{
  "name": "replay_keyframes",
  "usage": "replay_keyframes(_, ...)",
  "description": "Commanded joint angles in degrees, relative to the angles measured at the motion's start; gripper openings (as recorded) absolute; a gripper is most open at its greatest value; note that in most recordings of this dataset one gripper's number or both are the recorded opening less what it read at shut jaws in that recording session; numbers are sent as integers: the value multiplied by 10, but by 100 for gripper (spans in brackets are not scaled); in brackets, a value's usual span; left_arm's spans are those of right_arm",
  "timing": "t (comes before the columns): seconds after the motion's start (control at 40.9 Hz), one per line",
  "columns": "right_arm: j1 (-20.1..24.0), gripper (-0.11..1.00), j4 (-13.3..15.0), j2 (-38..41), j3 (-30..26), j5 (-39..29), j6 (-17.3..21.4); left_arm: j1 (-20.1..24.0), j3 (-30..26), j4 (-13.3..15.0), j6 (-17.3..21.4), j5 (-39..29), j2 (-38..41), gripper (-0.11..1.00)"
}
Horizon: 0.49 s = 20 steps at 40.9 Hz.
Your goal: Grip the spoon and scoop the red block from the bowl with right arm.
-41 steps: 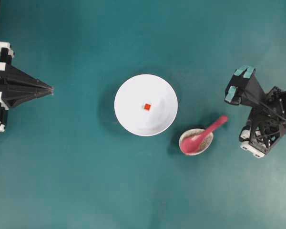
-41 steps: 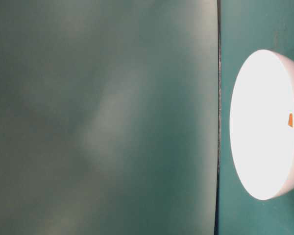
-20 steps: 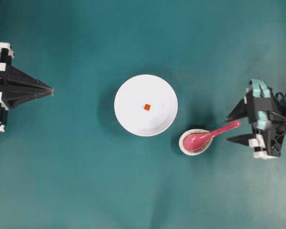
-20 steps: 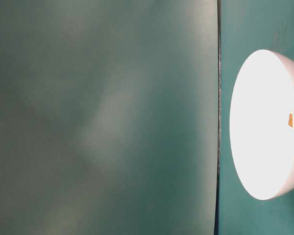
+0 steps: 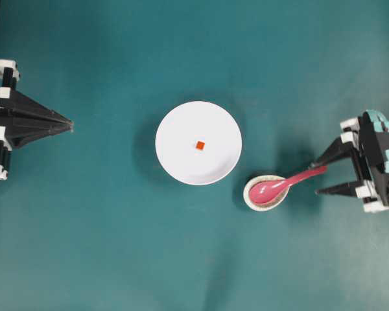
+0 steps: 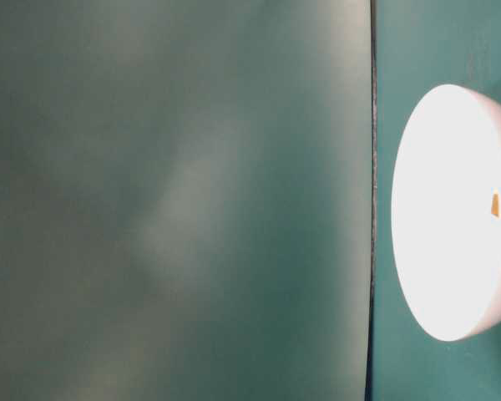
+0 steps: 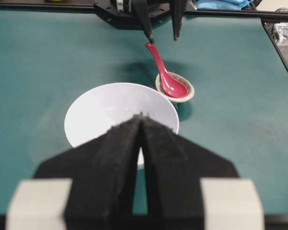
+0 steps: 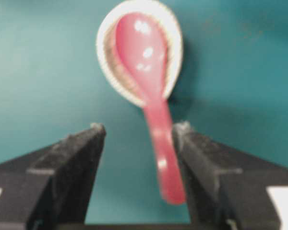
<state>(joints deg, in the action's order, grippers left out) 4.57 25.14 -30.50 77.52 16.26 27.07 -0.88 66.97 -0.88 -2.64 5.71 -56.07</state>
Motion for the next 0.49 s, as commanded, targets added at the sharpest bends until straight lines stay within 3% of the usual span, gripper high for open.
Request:
replay_keyframes(0.0, -24, 61, 9, -3, -4, 19, -21, 0, -15, -1, 0, 2, 4, 0)
replay_keyframes(0.465, -43, 57, 11, 55, 37, 119, -76, 0, -14, -1, 0, 3, 4, 0)
